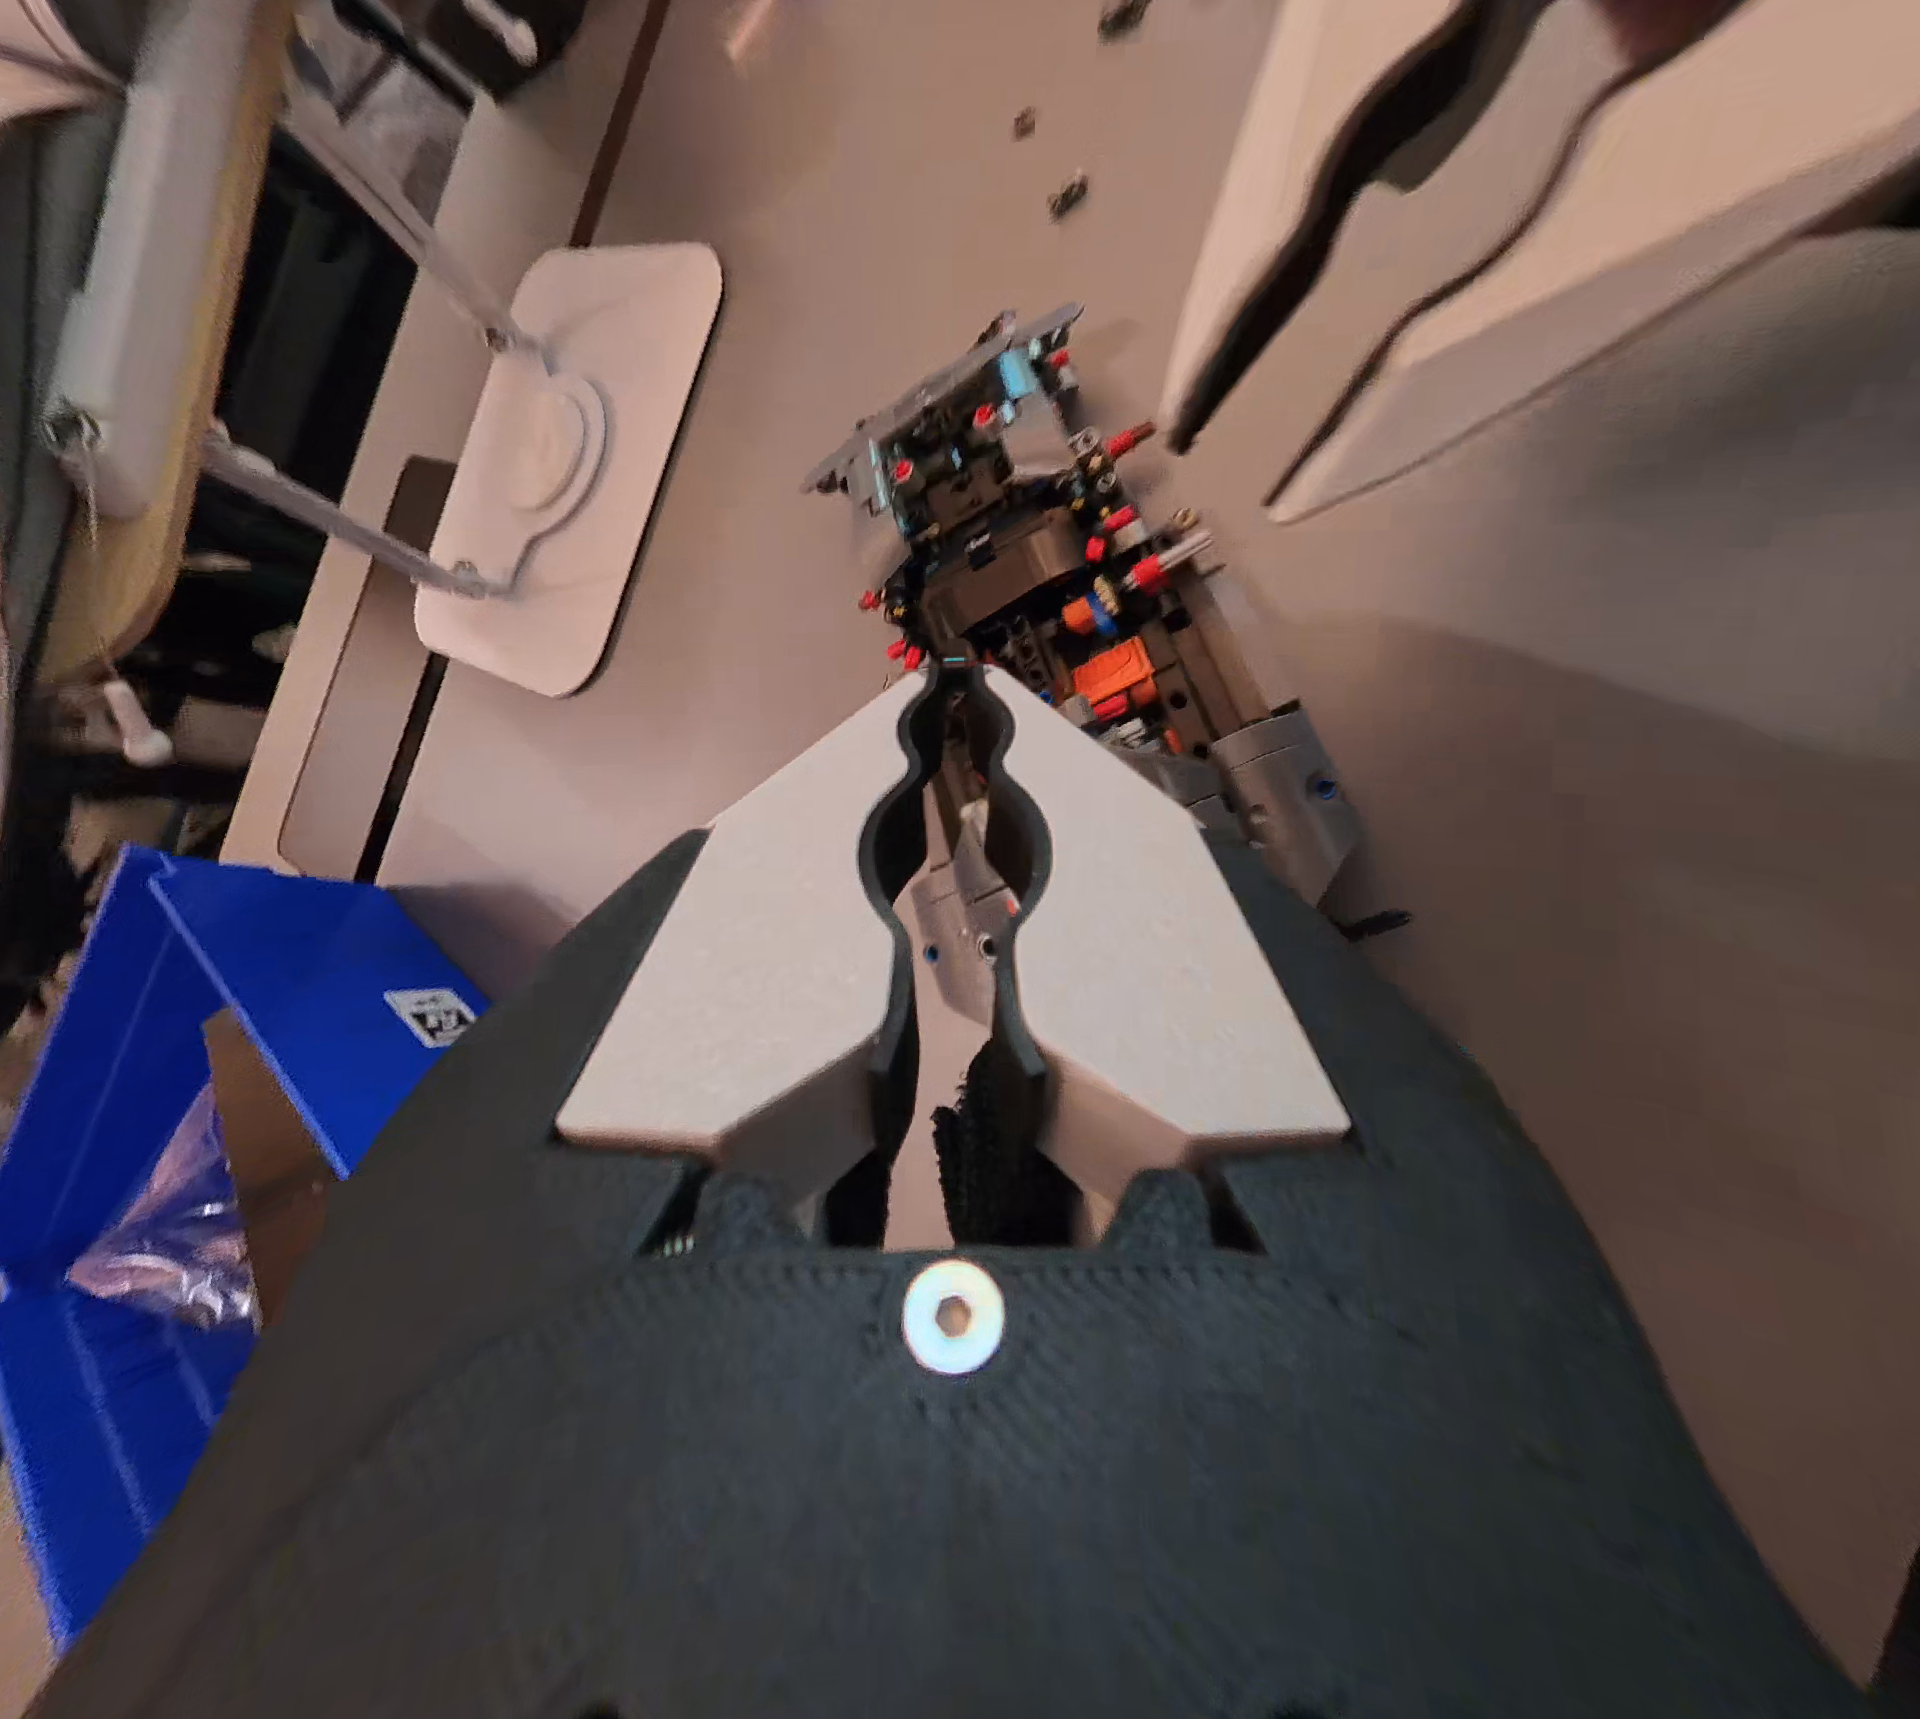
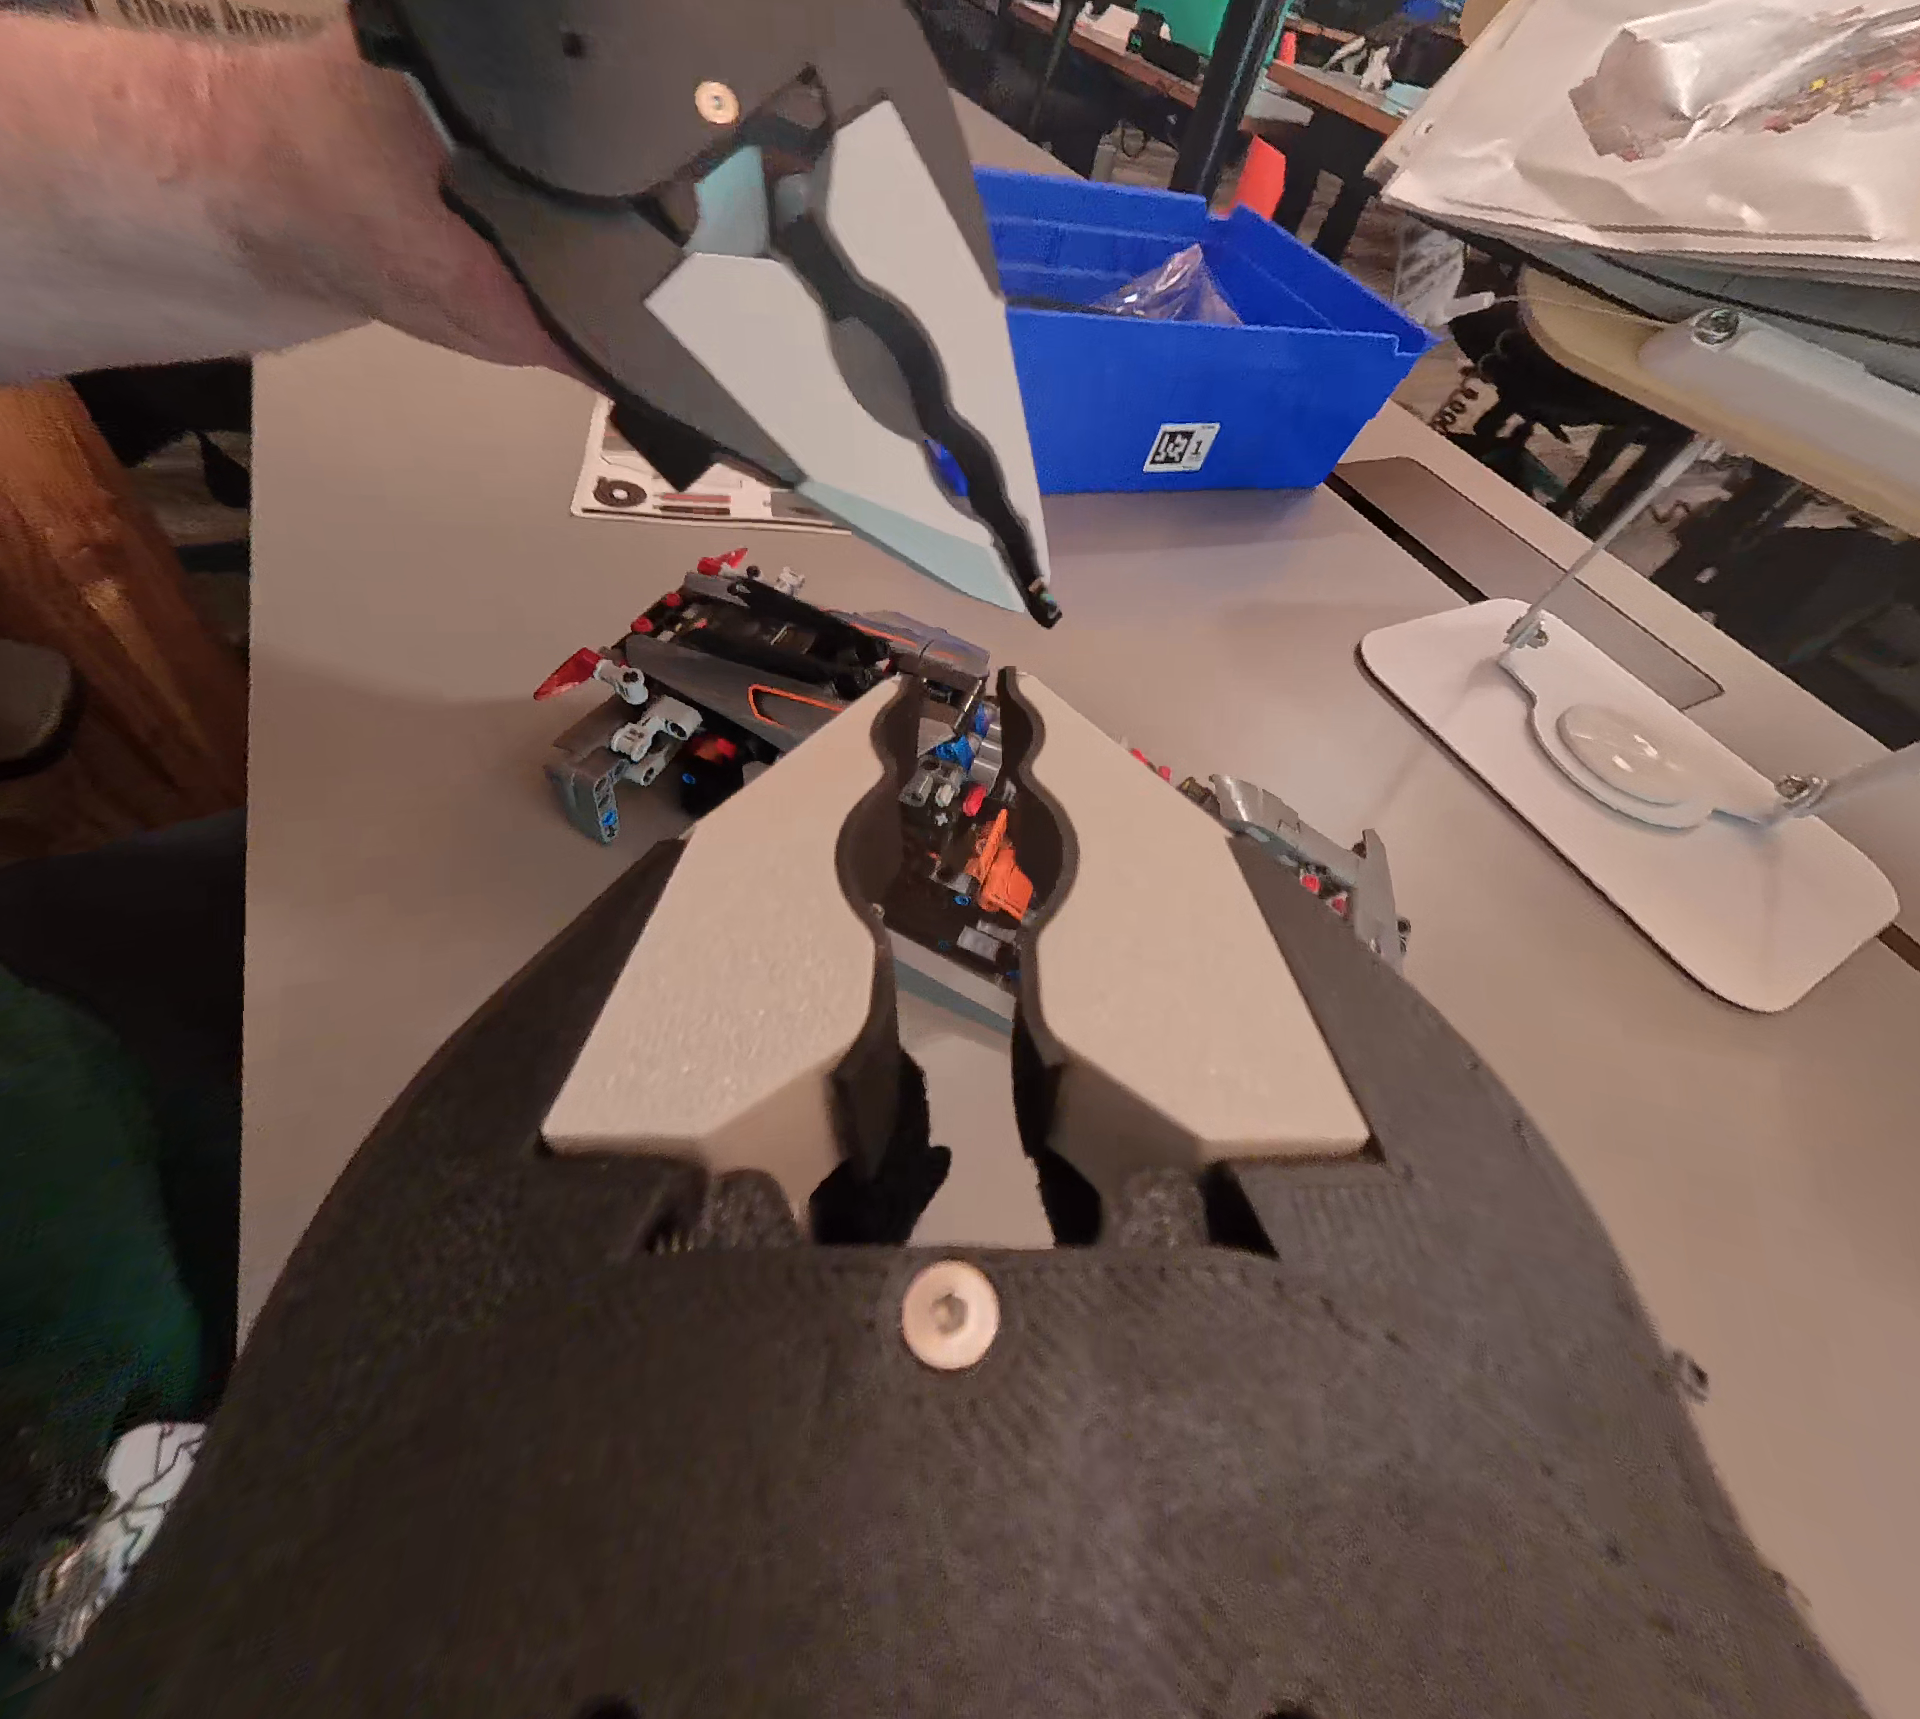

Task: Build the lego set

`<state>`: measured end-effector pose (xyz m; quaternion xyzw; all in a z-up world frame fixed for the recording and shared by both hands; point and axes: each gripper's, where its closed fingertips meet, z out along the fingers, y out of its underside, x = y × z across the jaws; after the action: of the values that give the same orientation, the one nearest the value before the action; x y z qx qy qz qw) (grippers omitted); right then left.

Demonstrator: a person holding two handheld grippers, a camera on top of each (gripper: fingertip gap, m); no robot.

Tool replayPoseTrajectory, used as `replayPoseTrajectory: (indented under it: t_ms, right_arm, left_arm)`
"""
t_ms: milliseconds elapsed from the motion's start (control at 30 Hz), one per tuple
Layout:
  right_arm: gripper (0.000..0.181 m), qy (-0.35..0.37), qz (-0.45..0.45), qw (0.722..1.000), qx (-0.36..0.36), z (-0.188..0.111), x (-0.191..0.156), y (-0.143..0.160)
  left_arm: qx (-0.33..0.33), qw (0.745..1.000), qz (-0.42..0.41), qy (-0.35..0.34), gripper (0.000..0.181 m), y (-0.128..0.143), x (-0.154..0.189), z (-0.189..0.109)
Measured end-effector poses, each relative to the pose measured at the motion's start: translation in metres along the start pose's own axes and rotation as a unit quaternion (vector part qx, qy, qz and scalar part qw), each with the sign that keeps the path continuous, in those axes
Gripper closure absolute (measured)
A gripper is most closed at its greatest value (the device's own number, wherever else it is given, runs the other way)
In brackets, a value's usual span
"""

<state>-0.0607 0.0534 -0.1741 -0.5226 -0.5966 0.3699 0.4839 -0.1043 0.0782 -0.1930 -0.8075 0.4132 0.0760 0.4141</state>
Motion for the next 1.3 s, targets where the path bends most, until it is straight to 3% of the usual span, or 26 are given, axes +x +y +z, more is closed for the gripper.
replayPoseTrajectory:
  t_ms: [33, 367, 733, 1300]
  right_arm:
    - [0.169, -0.011, 0.004, 1.000, 0.009, -0.001, 0.001, -0.002]
    - [0.173, -0.075, -0.004, 0.996, 0.044, 0.007, 0.002, -0.013]
    - [0.172, -0.005, -0.088, 0.995, -0.046, 0.028, 0.020, 0.008]
    - [0.172, -0.037, -0.088, 0.995, -0.024, 0.025, 0.006, 0.001]
  left_arm:
    - [0.013, 1.000, 0.002, -0.001, 0.180, -0.004, 0.001, -0.004]
    - [0.115, 0.993, 0.016, 0.024, 0.180, -0.031, 0.020, -0.031]
    - [0.097, 0.995, 0.017, 0.020, 0.181, -0.023, 0.019, -0.024]
    - [0.103, 0.994, 0.016, 0.017, 0.181, -0.027, 0.023, -0.028]
